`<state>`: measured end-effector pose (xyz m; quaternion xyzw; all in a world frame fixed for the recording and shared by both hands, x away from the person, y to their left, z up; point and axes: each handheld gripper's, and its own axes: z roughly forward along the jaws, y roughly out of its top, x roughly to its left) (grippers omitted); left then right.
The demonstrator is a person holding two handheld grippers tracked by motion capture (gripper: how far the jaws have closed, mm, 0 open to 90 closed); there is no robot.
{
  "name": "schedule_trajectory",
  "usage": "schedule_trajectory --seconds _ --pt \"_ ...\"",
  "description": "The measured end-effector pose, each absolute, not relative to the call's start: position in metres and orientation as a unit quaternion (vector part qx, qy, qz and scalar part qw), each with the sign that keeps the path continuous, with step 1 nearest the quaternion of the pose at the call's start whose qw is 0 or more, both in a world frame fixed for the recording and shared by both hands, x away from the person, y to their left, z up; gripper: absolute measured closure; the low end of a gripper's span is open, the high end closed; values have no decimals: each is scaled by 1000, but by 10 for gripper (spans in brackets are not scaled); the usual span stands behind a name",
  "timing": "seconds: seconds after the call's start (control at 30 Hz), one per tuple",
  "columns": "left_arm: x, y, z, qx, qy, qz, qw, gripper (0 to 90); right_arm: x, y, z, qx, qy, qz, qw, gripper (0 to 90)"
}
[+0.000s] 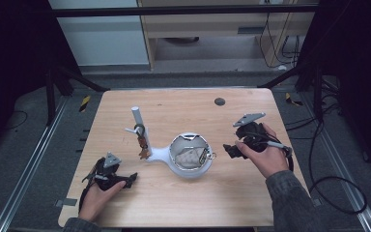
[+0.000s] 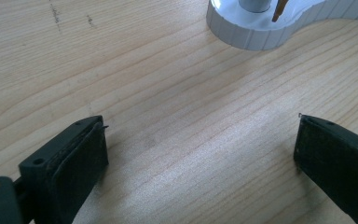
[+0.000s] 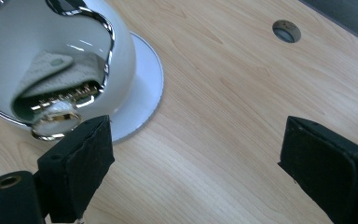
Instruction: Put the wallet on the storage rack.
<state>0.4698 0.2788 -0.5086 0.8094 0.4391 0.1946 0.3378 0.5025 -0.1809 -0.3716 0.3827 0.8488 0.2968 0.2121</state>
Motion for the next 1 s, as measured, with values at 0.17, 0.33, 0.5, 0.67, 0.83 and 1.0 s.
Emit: schedule_trajectory --seconds 0.17,0.33,0.5,0.67,0.83,1.0 --pt "470 279 -509 810 439 195 338 17 499 -191 -381 392 843 302 213 94" --pt "470 279 -509 810 438 194 338 15 497 -203 -394 407 834 310 207 93" --pt "469 279 -509 811 436 193 338 15 494 -210 -404 416 829 311 207 93" --pt "469 279 -509 811 436 193 338 14 490 -219 -417 431 820 317 202 94" --pt "469 279 -509 811 436 194 338 14 487 -228 -430 447 810 323 200 94" --pt "469 279 -509 811 436 194 338 13 485 -236 -444 460 805 321 194 94"
